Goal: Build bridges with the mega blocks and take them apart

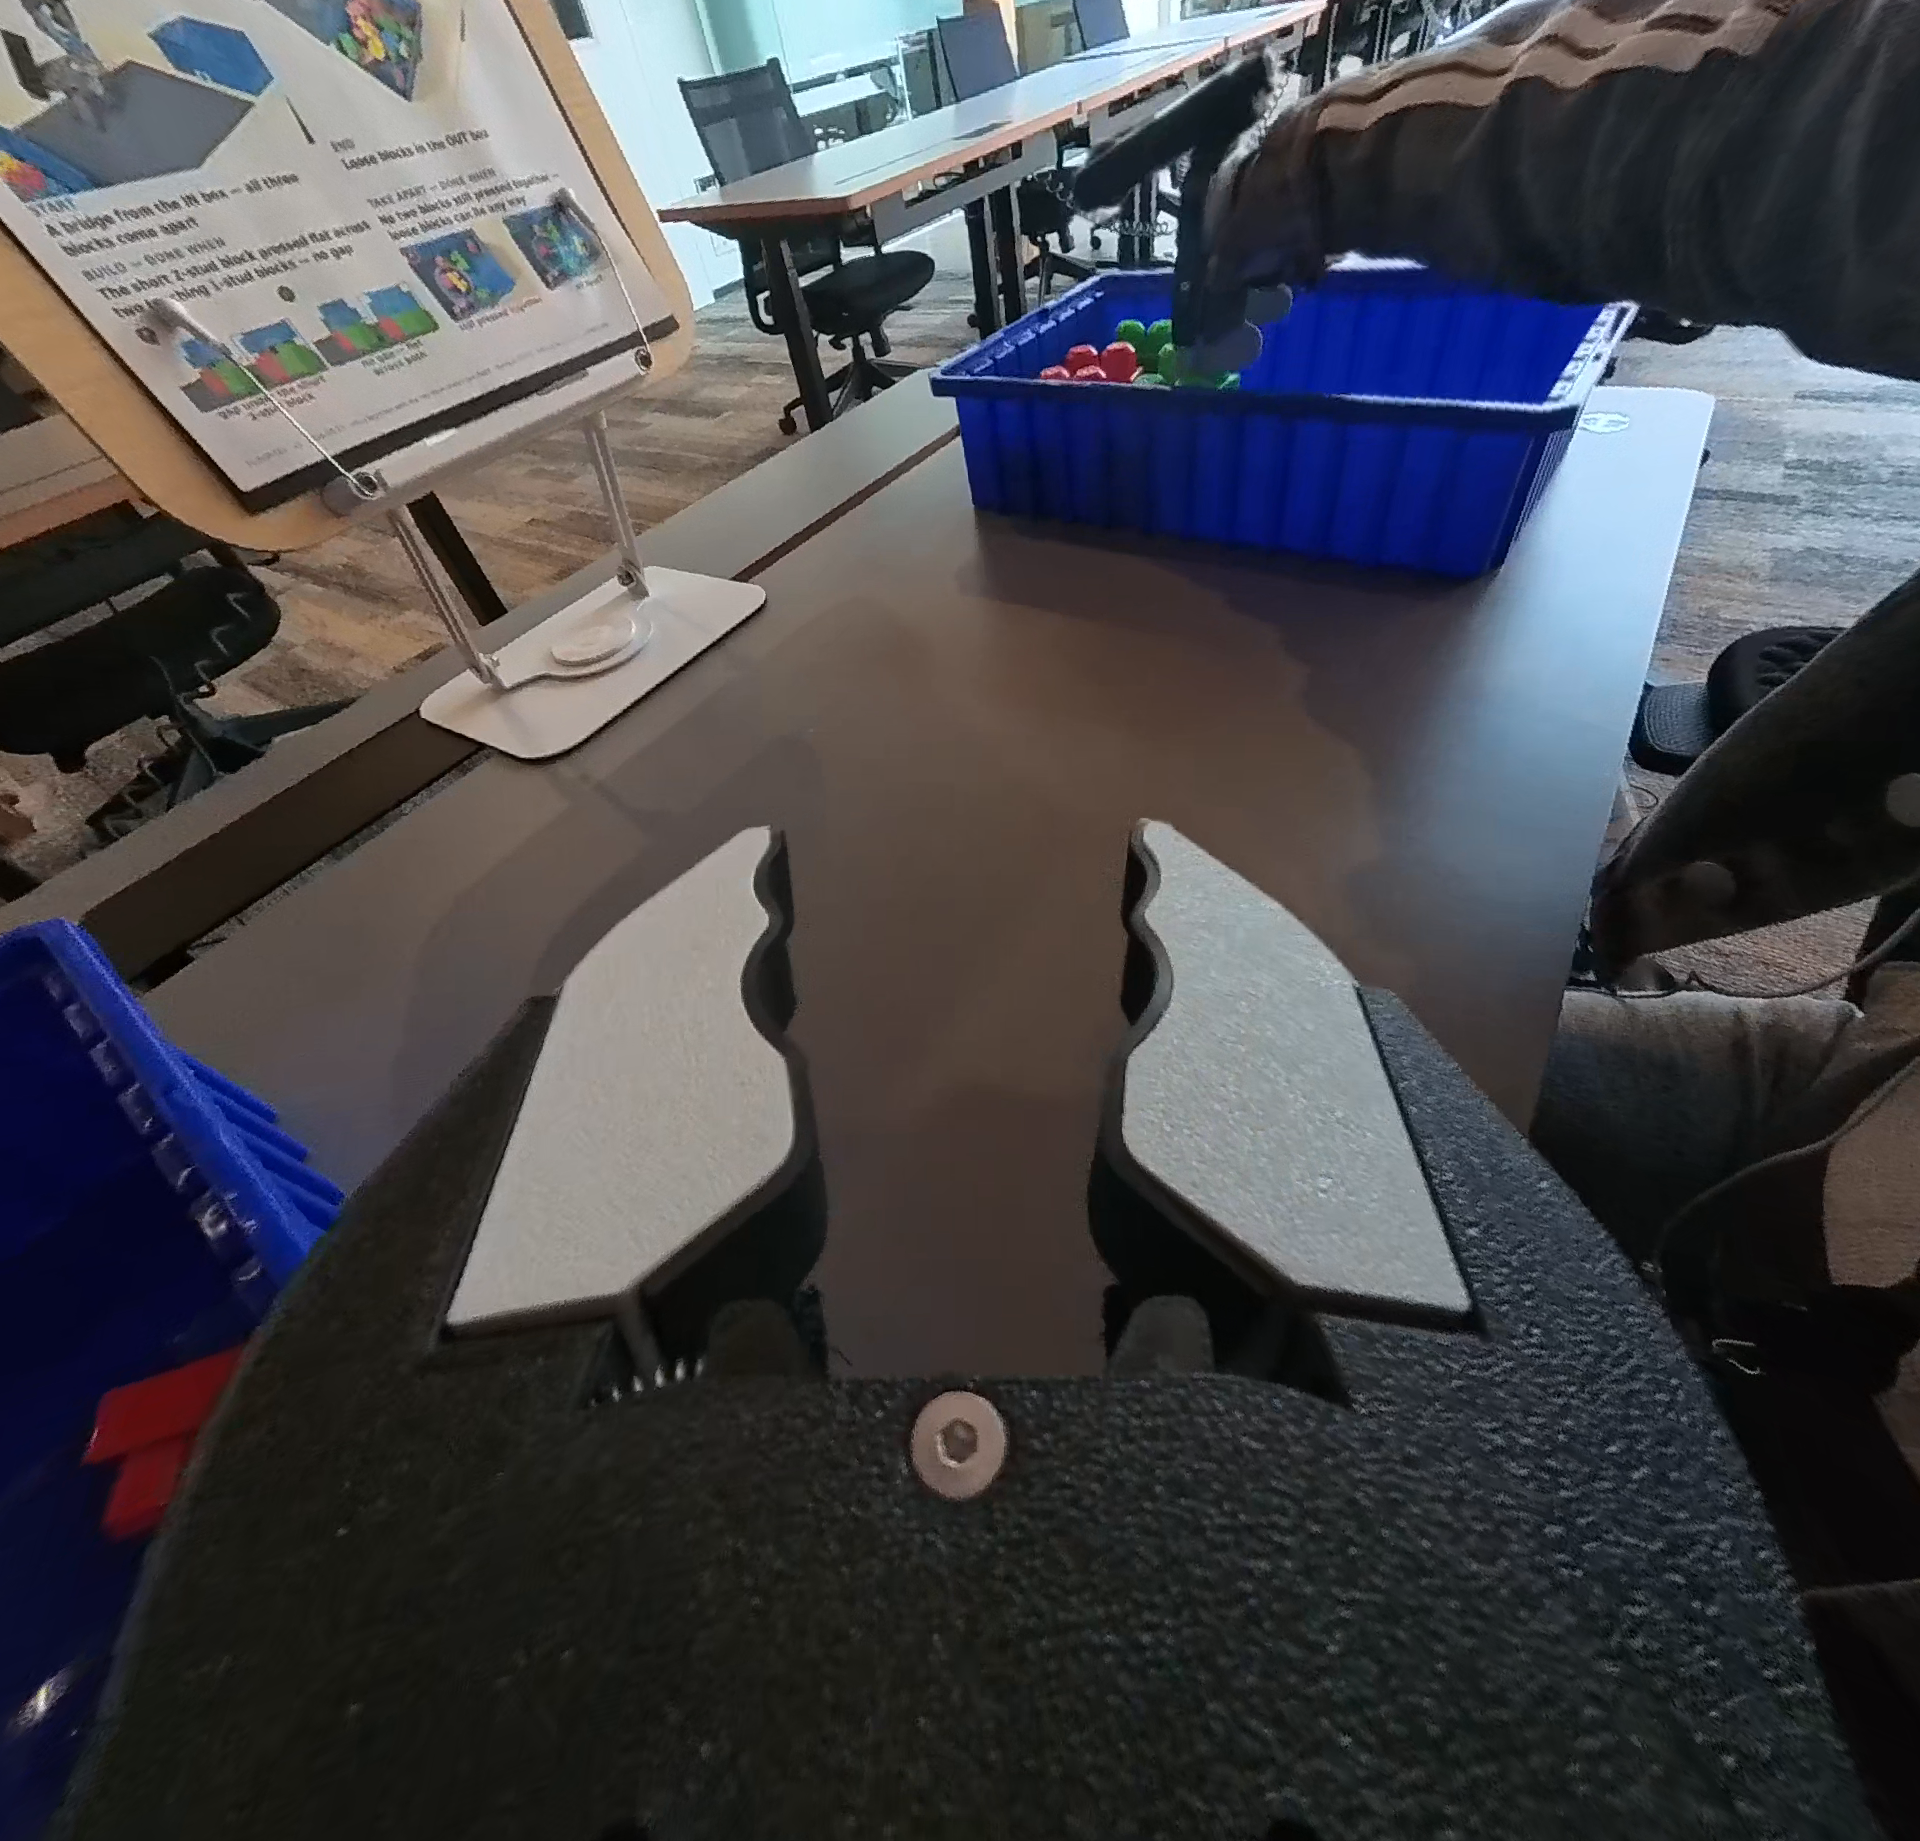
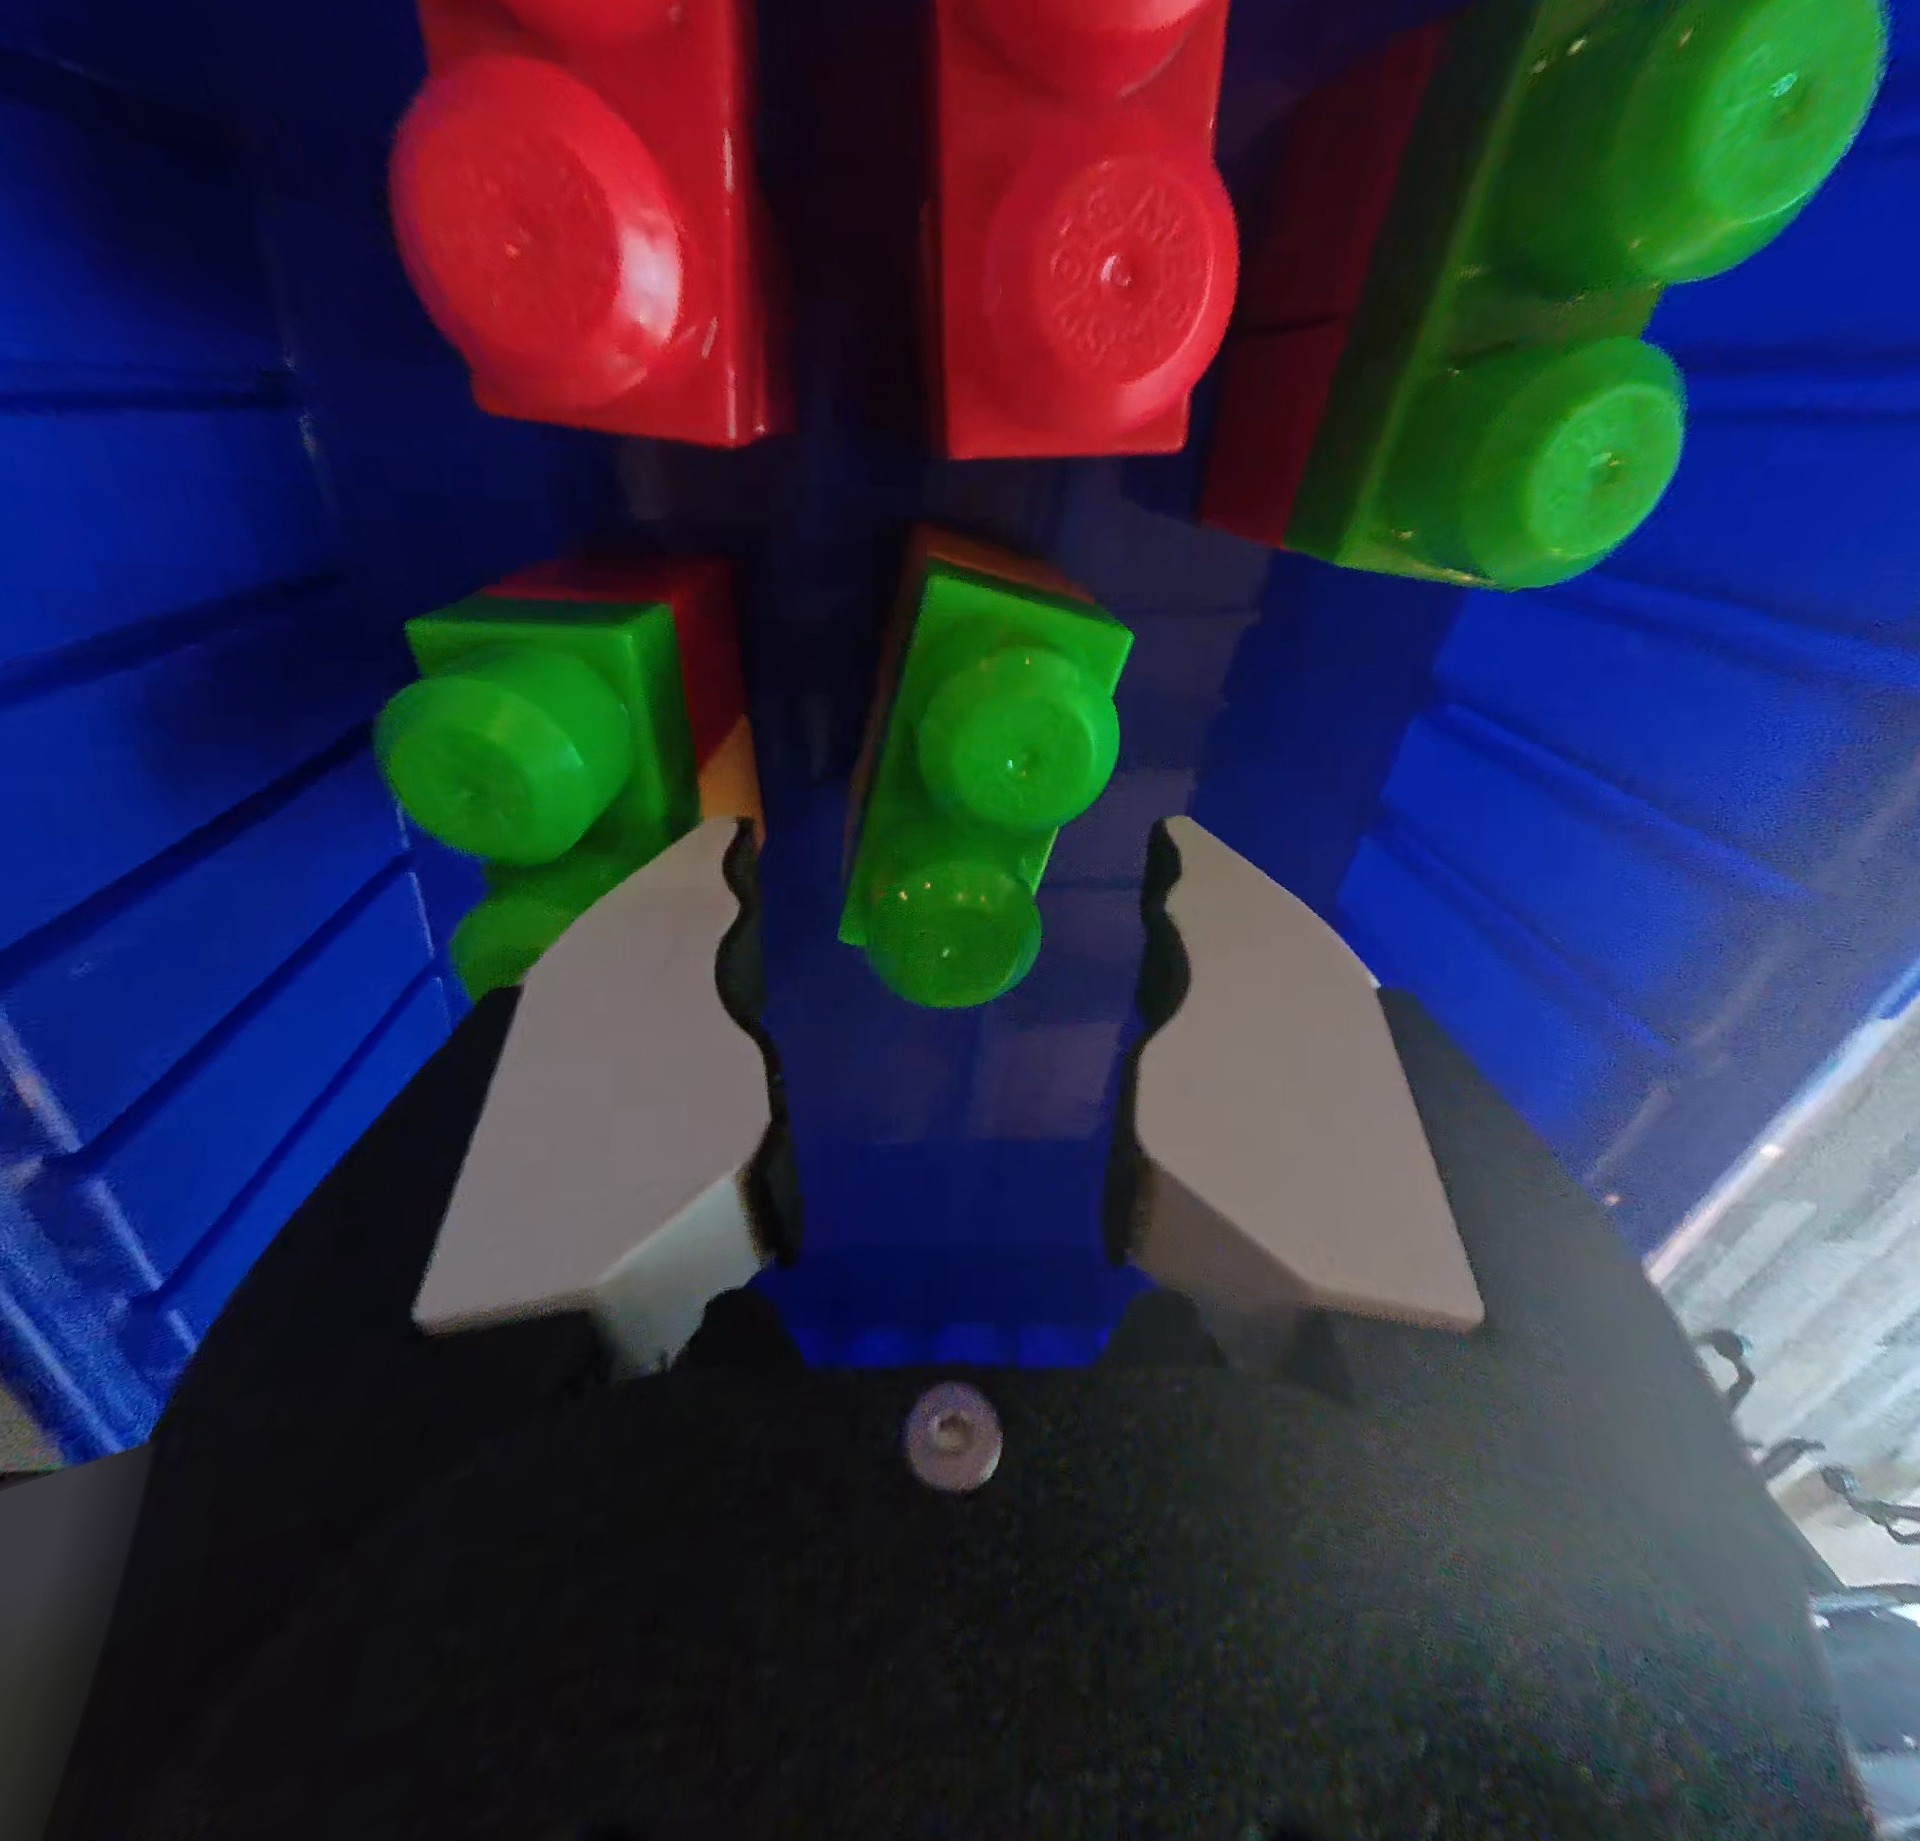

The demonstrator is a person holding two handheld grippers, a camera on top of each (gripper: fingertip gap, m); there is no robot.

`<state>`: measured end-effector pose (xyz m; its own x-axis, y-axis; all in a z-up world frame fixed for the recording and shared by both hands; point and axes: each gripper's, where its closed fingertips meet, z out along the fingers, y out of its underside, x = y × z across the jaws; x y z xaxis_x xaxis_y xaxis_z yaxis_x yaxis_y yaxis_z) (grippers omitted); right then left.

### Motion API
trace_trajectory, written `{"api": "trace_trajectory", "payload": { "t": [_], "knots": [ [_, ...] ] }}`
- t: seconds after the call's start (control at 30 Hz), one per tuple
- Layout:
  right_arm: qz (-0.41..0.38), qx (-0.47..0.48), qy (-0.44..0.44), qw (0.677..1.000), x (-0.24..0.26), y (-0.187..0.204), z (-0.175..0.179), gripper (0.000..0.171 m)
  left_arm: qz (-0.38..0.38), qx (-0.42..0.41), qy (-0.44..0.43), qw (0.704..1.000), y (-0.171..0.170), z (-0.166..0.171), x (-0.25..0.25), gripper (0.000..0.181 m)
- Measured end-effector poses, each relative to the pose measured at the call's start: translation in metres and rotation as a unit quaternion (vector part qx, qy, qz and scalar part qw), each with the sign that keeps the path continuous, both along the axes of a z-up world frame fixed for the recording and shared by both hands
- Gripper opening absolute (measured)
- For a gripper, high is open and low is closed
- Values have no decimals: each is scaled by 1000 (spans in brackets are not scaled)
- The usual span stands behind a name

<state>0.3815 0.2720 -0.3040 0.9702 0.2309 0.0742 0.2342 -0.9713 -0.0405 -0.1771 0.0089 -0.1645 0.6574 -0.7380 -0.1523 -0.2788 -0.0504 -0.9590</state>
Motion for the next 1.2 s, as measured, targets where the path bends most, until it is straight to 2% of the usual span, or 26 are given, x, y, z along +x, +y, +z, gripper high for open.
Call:
{"api": "trace_trajectory", "payload": {
  "t": [0.23, 0.43, 0.57, 0.67, 0.8, 0.97, 1.1, 1.2],
  "knots": [
    [28, 77, 5, 997, -10, -3, 45, 94, 21, 5, 6, 1000, 0, 3, -10, 60],
    [54, 166, -26, 984, -13, -17, 94, 93, 71, 22, 12, 997, -4, 16, -40, 56],
    [84, 273, 8, 958, -40, -29, 135, 89, 135, 35, 10, 990, -9, 29, -80, 53],
    [106, 356, 37, 928, -64, -42, 163, 86, 187, 41, 12, 981, -15, 36, -116, 50],
    [121, 428, 94, 891, -94, -68, 185, 85, 243, 33, 25, 969, -20, 36, -165, 47],
    [159, 467, 181, 851, -136, -104, 192, 87, 274, -25, 123, 954, -17, 13, -222, 46],
    [188, 480, 199, 833, -162, -130, 188, 86, 298, -124, 191, 927, -8, -16, -271, 44],
    [200, 495, 211, 819, -178, -145, 190, 86, 282, -202, 239, 907, -4, -45, -291, 43]
  ]
}}
